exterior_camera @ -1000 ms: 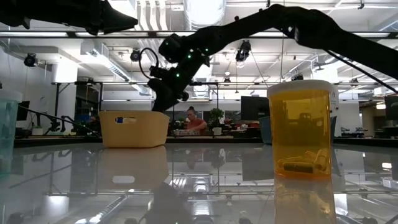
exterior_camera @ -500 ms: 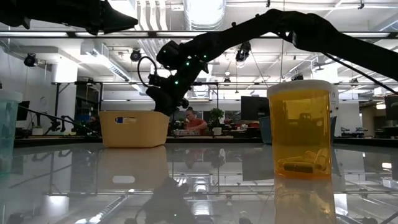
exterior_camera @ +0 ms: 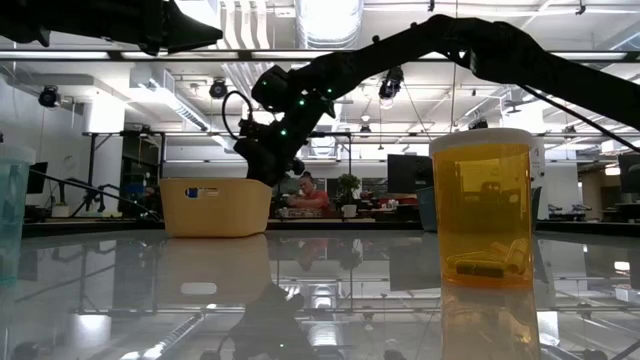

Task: Pick and place medicine bottles into bin by pill shape (circle, oval)
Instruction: Put the blue bottle pill into the yellow bin

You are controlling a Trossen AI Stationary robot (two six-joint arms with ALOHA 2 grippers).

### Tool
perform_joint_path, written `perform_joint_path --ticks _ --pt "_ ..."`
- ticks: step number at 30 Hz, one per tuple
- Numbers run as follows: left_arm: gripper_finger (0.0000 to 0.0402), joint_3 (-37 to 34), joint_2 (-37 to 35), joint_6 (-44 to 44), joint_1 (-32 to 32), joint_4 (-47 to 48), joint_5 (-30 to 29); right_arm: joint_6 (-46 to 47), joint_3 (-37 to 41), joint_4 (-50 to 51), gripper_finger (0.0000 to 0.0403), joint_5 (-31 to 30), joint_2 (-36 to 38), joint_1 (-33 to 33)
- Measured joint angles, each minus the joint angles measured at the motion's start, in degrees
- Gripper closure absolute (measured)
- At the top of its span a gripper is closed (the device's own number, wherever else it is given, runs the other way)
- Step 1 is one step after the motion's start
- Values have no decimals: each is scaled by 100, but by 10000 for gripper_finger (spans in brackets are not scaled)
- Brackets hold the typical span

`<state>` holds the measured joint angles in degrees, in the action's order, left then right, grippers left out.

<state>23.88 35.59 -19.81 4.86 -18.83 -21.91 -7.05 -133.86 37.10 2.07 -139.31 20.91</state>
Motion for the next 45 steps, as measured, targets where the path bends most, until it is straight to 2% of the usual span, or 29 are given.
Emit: perform_joint_path --ticks 11,22,30,37,45 --pt "169 0 7 -7 -2 7 0 -6 2 221 250 -4 339 -2" --pt "169 0 47 -8 -4 -26 1 49 4 1761 272 -15 1361 -151" --pt "169 0 107 55 -2 -41 4 214 147 2536 289 -29 2127 -661" --pt "169 0 183 163 0 -26 43 537 1152 2603 303 -52 3047 -1229" --pt "169 2 264 318 -4 -120 61 1199 3085 1878 316 -70 4384 -1856"
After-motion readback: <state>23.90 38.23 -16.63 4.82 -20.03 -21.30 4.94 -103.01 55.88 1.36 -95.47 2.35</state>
